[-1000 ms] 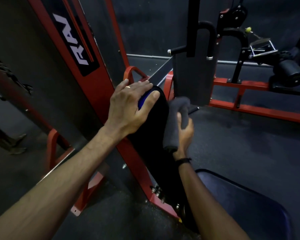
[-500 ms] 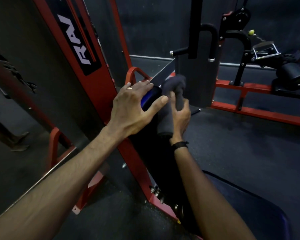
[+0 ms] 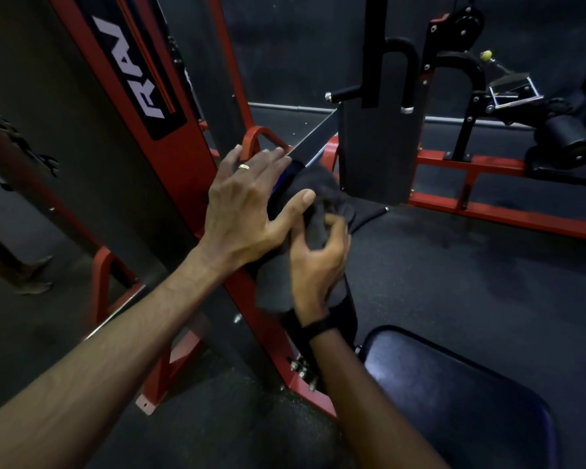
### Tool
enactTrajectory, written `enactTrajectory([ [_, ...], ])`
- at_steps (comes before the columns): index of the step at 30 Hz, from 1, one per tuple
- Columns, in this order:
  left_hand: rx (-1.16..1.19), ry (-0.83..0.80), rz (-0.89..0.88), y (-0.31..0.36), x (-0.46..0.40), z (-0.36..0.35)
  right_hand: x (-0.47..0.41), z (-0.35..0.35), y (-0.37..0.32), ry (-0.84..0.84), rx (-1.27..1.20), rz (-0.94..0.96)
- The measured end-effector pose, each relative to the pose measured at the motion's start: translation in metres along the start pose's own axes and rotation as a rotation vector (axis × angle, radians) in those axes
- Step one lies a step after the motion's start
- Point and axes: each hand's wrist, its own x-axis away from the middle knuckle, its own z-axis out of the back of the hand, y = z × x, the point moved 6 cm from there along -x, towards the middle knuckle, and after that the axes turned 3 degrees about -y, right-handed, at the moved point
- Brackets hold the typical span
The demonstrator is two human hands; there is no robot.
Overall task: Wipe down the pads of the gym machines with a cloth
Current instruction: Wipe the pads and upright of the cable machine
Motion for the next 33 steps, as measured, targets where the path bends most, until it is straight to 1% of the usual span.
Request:
enactTrajectory([
  [1,-0.018,0.016,-0.034,0.002,0.002,0.000,-0.015,-0.003,0.005,0.001,0.010,-0.008],
  [2,-0.037,0.025,-0.063,0.004,0.003,0.001,-0.026,-0.005,0.018,-0.006,0.012,-0.054],
  [4,-0.074,0.027,-0.108,0.006,0.004,0.001,-0.028,-0.002,0.063,-0.016,0.003,-0.220],
  [6,-0.111,0.030,-0.155,0.009,0.005,-0.001,-0.011,0.011,0.112,-0.032,0.037,-0.376],
  [8,-0.133,0.034,-0.197,0.011,0.006,-0.001,0.017,0.031,0.150,-0.027,0.085,-0.450],
  [10,-0.143,0.037,-0.239,0.014,0.006,-0.001,0.055,0.048,0.161,-0.013,0.088,-0.509],
  [11,-0.145,0.038,-0.259,0.015,0.007,-0.001,0.073,0.051,0.157,-0.011,0.088,-0.511],
  [13,-0.145,0.030,-0.286,0.016,0.007,-0.001,0.089,0.047,0.129,-0.029,0.066,-0.450],
  [15,-0.146,0.011,-0.291,0.016,0.006,-0.001,0.070,0.033,0.091,-0.025,0.022,-0.295],
  [17,-0.145,-0.013,-0.283,0.016,0.006,-0.003,0.031,0.020,0.061,0.040,0.034,-0.110],
  [18,-0.141,-0.017,-0.278,0.016,0.007,-0.003,0.011,0.015,0.058,0.058,0.033,-0.089],
  [19,-0.137,-0.009,-0.273,0.016,0.007,-0.003,-0.006,0.009,0.067,0.057,0.034,-0.129],
  [22,-0.117,0.012,-0.263,0.015,0.008,-0.002,-0.021,0.010,0.128,0.009,0.120,-0.417],
  [25,-0.099,0.023,-0.258,0.015,0.009,-0.001,0.007,0.036,0.178,-0.095,0.100,-0.609],
  [26,-0.091,0.029,-0.257,0.015,0.009,-0.001,0.022,0.045,0.184,-0.081,0.114,-0.640],
  [28,-0.075,0.038,-0.248,0.014,0.009,-0.001,0.061,0.062,0.187,0.020,0.144,-0.636],
  [31,-0.057,0.051,-0.232,0.013,0.010,0.000,0.103,0.064,0.146,0.001,0.074,-0.594],
  [33,-0.052,0.052,-0.232,0.013,0.009,0.000,0.087,0.047,0.120,-0.029,-0.012,-0.483],
])
